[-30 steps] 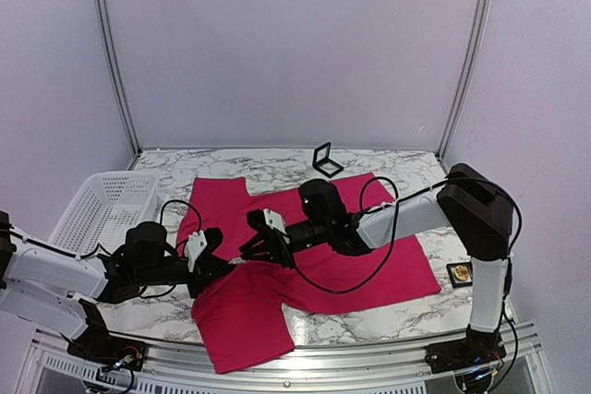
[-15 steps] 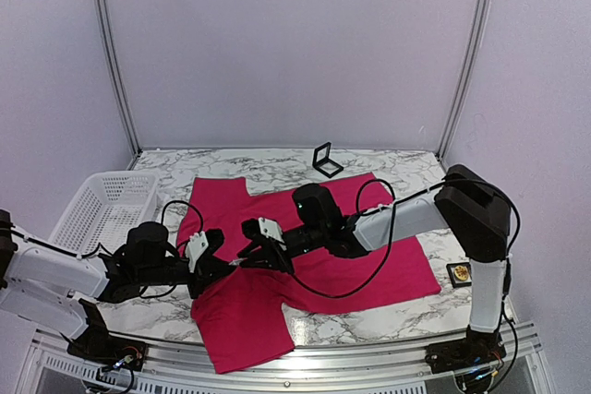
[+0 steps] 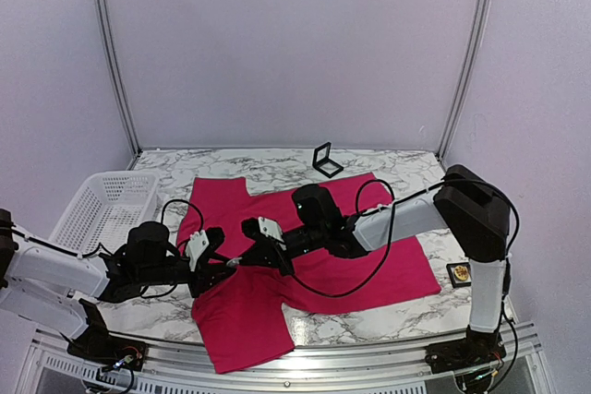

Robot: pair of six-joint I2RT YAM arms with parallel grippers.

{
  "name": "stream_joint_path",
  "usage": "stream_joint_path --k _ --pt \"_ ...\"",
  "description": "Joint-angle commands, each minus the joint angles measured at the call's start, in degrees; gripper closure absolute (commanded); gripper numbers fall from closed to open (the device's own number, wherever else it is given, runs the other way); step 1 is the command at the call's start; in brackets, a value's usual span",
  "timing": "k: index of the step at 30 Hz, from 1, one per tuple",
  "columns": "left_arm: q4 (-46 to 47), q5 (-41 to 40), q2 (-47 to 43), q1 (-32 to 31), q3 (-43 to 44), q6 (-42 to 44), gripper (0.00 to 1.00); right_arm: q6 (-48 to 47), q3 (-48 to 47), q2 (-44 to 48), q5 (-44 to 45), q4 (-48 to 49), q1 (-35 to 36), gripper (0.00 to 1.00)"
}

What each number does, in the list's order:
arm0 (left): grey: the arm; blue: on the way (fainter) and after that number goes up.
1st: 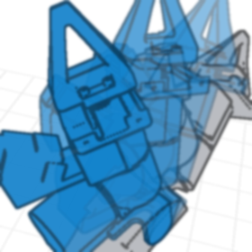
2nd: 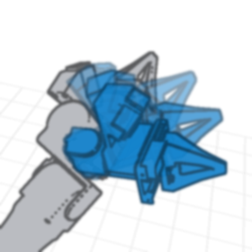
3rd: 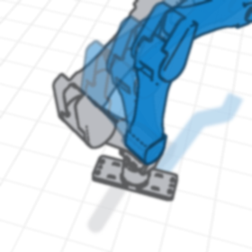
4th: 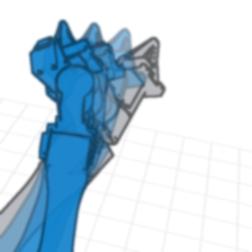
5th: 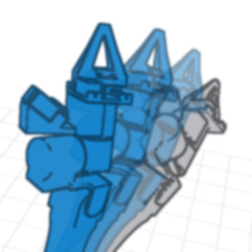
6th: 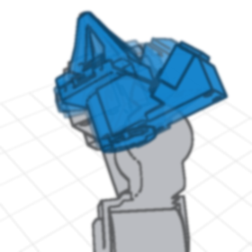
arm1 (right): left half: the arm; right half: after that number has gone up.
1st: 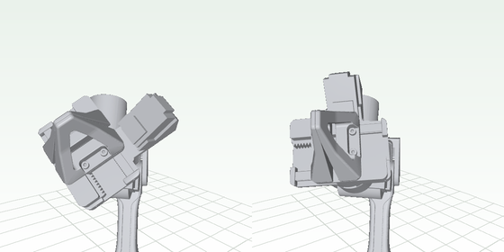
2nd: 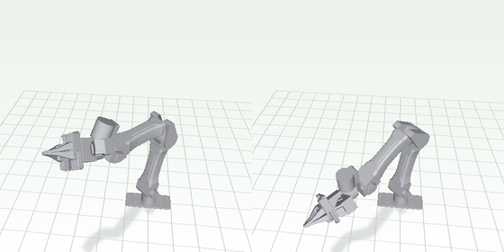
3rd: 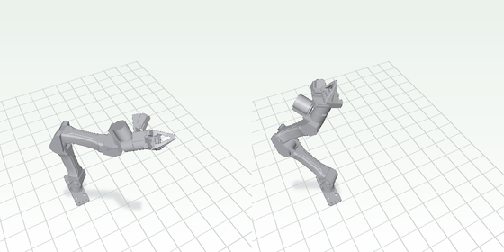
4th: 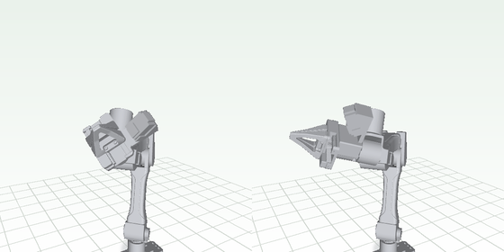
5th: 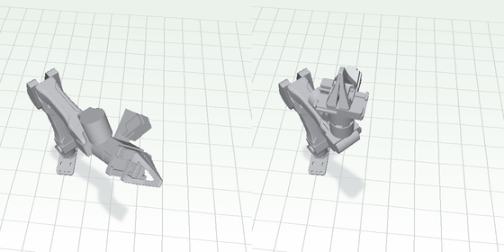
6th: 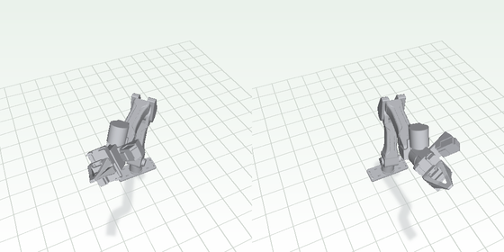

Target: Pin the brooch onto the clothing

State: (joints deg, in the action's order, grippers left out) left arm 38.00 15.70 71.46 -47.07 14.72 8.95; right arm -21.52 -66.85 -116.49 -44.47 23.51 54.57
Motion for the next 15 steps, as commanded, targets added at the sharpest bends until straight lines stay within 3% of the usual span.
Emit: stream_joint_path --k 1,4,9,15 --pt "0.5 -5.25 1.38 -0.27 -0.07 -0.83 0.68 5.8 -0.78 -0.88 -3.43 6.63 -0.6 1.0" --pt "0.5 -7.38 2.89 -0.31 0.1 -0.91 0.59 9.43 -0.2 -1.09 -5.33 9.76 -0.51 1.0" --pt "0.59 -9.59 4.88 -0.5 0.57 -0.51 0.59 10.53 0.92 -0.85 -5.5 11.95 -0.65 1.0" --pt "2.32 -10.23 0.03 -0.49 -1.53 -0.9 0.54 10.37 1.43 -0.51 -5.65 11.54 -1.83 1.0"
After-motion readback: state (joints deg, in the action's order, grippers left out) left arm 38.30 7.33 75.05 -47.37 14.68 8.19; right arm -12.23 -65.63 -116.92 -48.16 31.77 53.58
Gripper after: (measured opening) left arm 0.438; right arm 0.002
